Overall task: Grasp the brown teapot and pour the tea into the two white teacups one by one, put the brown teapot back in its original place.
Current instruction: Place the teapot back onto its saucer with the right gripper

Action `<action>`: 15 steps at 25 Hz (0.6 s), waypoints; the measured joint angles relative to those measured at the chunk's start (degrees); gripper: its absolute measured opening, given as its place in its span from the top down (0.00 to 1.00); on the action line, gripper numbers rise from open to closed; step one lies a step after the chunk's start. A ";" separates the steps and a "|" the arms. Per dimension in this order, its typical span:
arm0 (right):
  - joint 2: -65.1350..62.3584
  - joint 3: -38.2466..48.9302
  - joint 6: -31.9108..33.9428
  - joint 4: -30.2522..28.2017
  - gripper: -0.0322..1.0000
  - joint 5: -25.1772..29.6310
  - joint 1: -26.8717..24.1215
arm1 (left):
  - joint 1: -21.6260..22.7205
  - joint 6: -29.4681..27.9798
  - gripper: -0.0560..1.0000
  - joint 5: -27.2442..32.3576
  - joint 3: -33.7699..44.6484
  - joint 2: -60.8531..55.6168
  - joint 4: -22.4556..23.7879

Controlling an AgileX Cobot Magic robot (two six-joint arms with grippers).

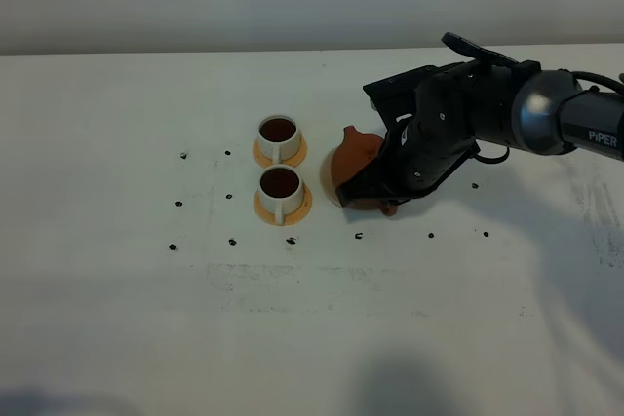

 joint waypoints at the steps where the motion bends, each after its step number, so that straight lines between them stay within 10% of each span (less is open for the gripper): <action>1: 0.05 -0.46 0.00 -0.13 0.85 0.61 0.00 | 0.00 0.00 0.47 0.00 0.00 0.00 0.00; 15: 0.05 -1.55 -0.11 -1.19 0.56 1.83 0.00 | 0.00 -0.06 0.47 0.00 0.00 0.00 0.00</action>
